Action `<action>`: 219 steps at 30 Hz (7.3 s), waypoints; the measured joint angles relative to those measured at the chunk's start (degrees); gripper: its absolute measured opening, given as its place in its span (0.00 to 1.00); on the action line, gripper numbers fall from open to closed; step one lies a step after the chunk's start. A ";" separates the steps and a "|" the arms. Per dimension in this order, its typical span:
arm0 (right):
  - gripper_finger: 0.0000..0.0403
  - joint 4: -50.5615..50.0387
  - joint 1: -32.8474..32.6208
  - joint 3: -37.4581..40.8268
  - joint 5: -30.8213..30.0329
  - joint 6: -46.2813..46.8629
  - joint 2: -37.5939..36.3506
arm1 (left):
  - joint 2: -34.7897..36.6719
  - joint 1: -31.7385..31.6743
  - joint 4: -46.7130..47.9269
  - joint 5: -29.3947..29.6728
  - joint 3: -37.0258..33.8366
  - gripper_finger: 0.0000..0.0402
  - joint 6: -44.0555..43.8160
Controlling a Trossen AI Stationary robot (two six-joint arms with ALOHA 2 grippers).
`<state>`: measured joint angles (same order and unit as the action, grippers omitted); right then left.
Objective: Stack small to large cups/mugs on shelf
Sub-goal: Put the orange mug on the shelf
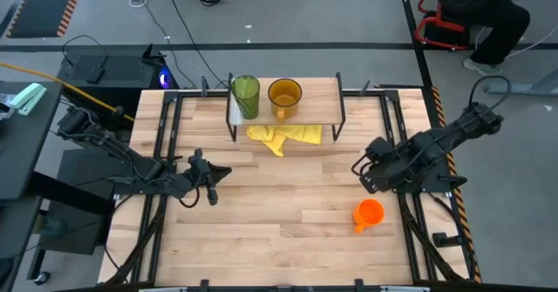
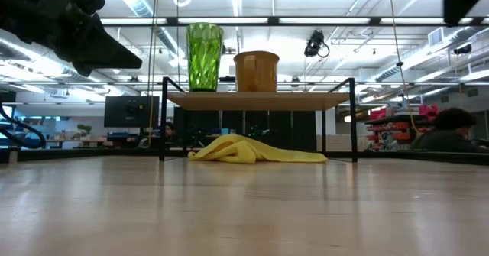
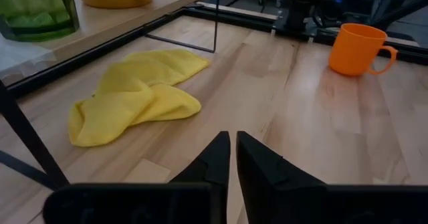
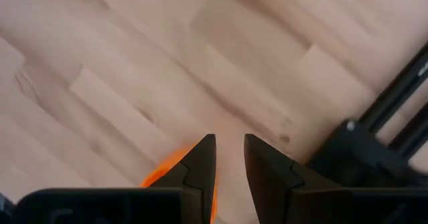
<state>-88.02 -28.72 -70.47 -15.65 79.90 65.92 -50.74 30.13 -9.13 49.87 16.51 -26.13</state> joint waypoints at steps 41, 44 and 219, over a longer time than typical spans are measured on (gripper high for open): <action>0.22 5.62 -12.76 4.92 10.76 16.32 11.78 | 0.00 -0.02 0.02 -0.31 0.00 0.09 -0.33; 0.22 7.51 -14.24 7.91 11.08 18.34 10.44 | 0.01 0.00 0.02 -0.32 0.00 0.08 -0.33; 0.00 4.40 53.83 -27.39 11.21 -62.90 13.61 | 0.02 -7.00 -4.11 -0.18 0.02 0.07 9.10</action>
<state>-83.62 25.11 -97.86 -4.44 17.00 79.53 -50.72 23.13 -13.24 49.69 16.54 -17.03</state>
